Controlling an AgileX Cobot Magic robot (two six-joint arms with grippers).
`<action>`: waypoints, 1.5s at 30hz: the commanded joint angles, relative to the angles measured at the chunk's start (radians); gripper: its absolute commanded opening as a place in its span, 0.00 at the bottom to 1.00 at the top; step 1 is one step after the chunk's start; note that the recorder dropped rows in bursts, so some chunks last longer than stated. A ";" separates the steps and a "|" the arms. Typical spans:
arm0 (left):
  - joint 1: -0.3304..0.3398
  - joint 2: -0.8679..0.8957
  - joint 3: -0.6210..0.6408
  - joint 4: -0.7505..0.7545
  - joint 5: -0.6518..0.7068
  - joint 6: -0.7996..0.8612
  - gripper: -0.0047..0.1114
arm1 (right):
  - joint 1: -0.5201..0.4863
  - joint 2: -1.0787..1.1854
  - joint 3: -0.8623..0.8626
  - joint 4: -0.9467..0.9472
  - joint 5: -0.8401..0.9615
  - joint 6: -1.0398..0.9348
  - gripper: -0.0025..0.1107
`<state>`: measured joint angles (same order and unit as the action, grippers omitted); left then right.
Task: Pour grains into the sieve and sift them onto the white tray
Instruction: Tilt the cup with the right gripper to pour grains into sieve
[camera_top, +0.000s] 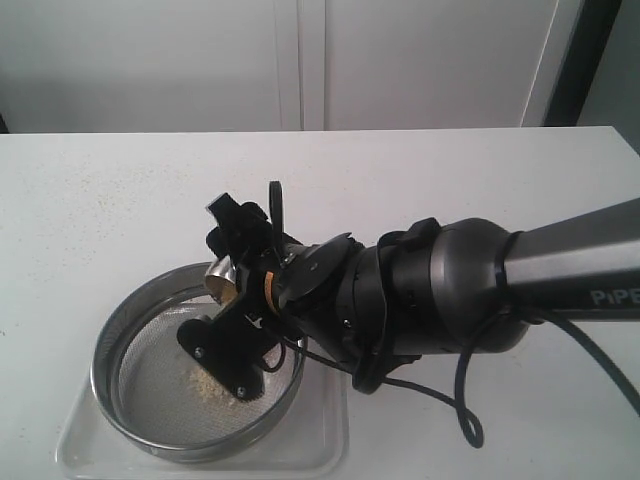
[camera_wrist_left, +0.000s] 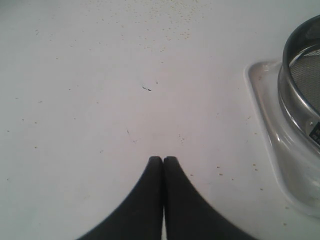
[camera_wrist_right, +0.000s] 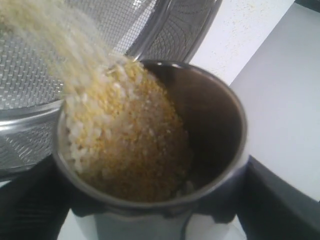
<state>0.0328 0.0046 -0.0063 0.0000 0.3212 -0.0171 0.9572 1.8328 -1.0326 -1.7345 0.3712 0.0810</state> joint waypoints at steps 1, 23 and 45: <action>-0.006 -0.005 0.006 0.000 0.009 -0.001 0.04 | 0.002 -0.005 -0.006 -0.010 0.021 -0.035 0.02; -0.006 -0.005 0.006 0.000 0.009 -0.001 0.04 | 0.002 -0.005 -0.006 -0.010 0.078 -0.212 0.02; -0.006 -0.005 0.006 0.000 0.009 -0.001 0.04 | 0.105 -0.005 -0.006 -0.010 0.191 -0.396 0.02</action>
<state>0.0328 0.0046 -0.0063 0.0000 0.3212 -0.0171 1.0536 1.8328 -1.0333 -1.7345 0.5266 -0.2924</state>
